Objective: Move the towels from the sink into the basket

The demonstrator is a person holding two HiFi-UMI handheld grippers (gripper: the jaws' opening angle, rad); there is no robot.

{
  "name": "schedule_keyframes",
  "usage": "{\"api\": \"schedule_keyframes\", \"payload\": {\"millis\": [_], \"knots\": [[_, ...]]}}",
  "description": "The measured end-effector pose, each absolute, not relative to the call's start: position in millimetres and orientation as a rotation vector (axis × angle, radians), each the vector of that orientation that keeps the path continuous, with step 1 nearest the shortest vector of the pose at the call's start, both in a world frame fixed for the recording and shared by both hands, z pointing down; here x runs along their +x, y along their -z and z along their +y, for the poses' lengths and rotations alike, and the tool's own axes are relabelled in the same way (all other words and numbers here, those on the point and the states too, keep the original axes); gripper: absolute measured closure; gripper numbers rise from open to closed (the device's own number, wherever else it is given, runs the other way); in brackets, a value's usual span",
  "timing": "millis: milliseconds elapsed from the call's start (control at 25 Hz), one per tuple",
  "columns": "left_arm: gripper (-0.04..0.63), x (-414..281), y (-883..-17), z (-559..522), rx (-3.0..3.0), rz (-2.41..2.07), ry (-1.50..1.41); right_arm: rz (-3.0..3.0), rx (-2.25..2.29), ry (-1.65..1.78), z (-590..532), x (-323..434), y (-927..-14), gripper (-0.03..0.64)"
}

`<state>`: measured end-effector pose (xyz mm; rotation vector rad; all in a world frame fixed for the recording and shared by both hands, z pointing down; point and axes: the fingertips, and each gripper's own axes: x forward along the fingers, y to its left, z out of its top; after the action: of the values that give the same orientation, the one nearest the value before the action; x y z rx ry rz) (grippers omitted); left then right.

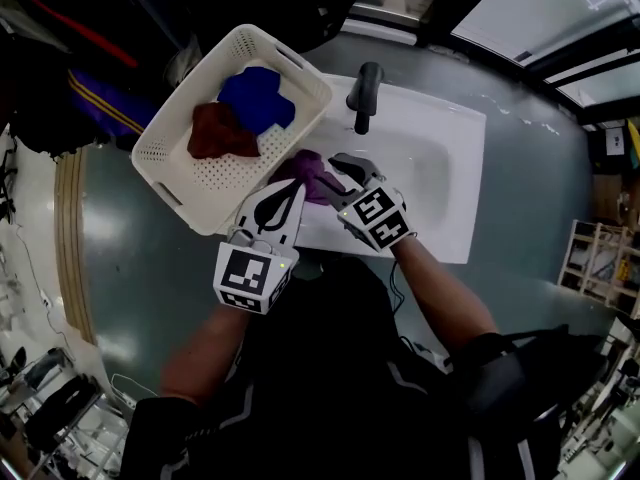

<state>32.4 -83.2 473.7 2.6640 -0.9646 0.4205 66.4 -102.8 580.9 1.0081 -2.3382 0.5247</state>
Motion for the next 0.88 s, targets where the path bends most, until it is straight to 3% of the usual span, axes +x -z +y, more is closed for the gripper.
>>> {"api": "schedule_keyframes", "payload": {"millis": [440, 880], "knots": [[0.588, 27.1, -576.8, -79.1, 2.444, -1.066, -0.589, -2.296, 0.758, -0.544, -110.7, 51.6, -674.6, 0.378], [0.588, 2.7, -614.7, -75.5, 2.298, -1.186, -0.645, -2.258, 0.597, -0.516, -113.7, 26.6, -741.7, 0.313]]}}
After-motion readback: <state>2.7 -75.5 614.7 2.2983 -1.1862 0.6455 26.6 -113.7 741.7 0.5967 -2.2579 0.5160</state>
